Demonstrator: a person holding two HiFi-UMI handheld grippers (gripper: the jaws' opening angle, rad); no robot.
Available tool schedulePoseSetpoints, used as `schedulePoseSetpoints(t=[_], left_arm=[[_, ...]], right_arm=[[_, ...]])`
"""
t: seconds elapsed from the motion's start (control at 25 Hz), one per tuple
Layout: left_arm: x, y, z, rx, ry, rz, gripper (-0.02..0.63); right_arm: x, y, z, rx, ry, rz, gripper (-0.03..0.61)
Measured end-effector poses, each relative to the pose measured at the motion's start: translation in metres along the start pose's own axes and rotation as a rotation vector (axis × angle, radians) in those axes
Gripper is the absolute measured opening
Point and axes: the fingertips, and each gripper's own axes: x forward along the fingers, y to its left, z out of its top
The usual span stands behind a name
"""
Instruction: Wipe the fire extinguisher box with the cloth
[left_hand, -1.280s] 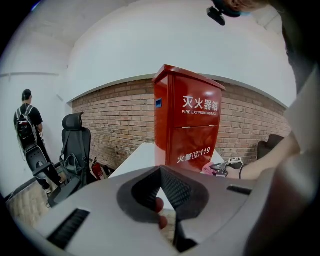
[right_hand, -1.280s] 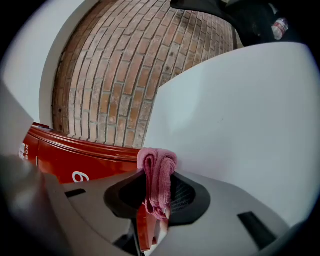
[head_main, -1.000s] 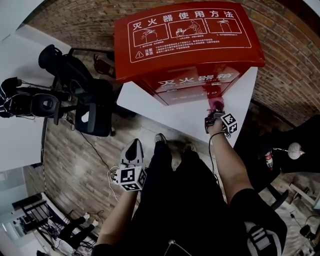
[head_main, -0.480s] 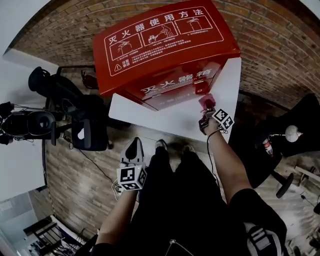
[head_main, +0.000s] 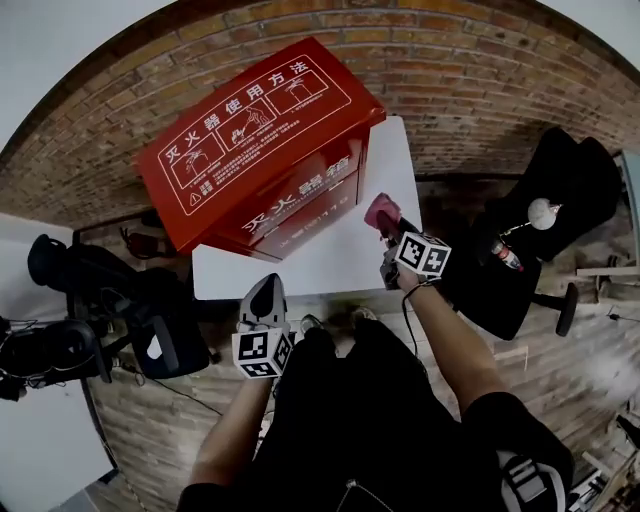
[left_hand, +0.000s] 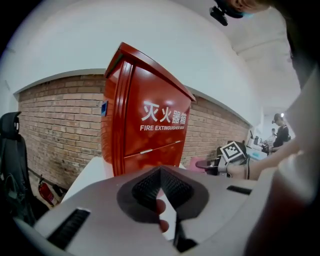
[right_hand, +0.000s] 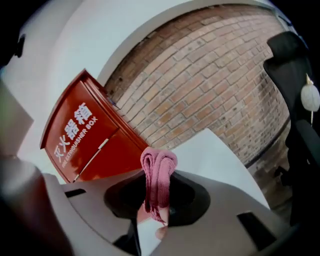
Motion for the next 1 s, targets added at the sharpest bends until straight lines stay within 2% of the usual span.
schedulePoseSetpoints(t=[0.24,0.4,0.52,0.68,1.0], left_arm=[[-0.001,-0.017,0.028,0.040,-0.027,-0.167,0.028],[-0.001,-0.015,0.040,0.069,-0.041,-0.240,0.028],[-0.004,-0.012,0.048,0.078,-0.052,-0.279,0.028],[-0.016,-0.012,0.063,0.091,-0.084,-0.324,0.028],[-0.043,-0.009,0.097,0.134,-0.191,-0.387,0.028]], right_arm=[[-0.054,0.072,0.019,-0.151,-0.060,0.000,0.107],[-0.080,0.123,0.028,-0.348,-0.115,0.006,0.106],[-0.096,0.161,0.031,-0.447,-0.166,0.020,0.107],[-0.117,0.206,0.030,-0.522,-0.215,0.021,0.106],[-0.153,0.270,0.020,-0.590,-0.301,0.040,0.107]])
